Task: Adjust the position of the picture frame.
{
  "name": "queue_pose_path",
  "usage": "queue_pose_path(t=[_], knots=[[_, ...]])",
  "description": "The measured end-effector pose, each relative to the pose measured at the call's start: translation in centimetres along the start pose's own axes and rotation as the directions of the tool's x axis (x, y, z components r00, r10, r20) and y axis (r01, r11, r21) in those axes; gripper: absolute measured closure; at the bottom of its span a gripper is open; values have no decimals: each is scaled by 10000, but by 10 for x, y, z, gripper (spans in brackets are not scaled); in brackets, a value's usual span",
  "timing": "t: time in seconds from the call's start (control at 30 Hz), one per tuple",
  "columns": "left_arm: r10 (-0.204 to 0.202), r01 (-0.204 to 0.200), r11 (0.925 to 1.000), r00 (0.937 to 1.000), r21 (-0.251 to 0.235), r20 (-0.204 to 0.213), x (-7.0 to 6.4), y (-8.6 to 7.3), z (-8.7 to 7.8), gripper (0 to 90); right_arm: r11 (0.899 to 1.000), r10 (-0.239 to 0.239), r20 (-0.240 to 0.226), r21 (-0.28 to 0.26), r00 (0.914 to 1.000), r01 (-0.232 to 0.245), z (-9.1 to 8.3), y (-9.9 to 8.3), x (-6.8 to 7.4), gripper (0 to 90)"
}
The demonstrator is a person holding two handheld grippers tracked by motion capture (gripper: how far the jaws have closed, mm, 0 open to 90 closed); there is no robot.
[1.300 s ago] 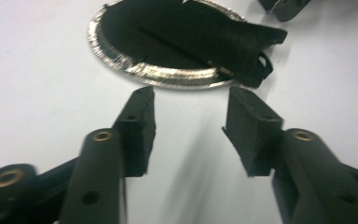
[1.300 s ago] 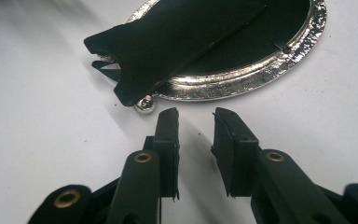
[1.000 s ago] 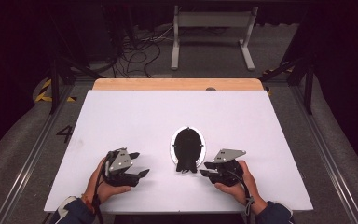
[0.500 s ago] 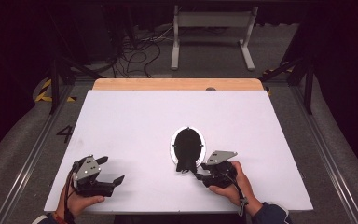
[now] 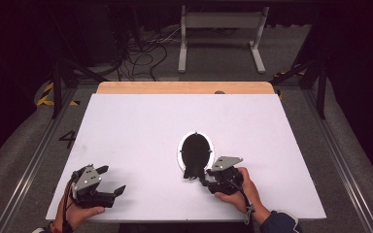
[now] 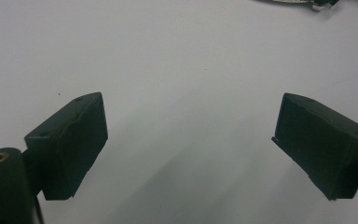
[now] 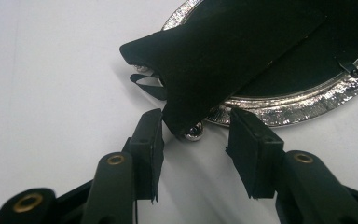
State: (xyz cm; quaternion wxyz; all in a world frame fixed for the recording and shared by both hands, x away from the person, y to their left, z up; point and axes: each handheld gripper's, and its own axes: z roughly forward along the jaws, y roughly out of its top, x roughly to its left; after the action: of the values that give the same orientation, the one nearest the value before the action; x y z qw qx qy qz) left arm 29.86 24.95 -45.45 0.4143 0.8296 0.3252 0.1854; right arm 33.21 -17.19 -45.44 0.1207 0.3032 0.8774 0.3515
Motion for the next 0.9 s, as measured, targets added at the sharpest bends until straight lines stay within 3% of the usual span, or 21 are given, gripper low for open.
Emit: queue_pose_path(t=[0.2, 0.57, 0.9], knots=[[-9, 9, 10000, 10000, -74, 3, 0, 0, 0, 100, 10000, -74, 8, 41, 10000, 74, 0, 1, -1, 580], [-111, 111, 9998, 9999, -138, 30, 0, 0, -1, 103, 9997, 223, -63, 65, 9997, -222, -1, 0, -4, 624], [-35, 35, 9999, 10000, -107, 6, -1, -1, 0, 102, 9980, 393, -79, 506, 9992, -389, -3, 4, -6, 623]])
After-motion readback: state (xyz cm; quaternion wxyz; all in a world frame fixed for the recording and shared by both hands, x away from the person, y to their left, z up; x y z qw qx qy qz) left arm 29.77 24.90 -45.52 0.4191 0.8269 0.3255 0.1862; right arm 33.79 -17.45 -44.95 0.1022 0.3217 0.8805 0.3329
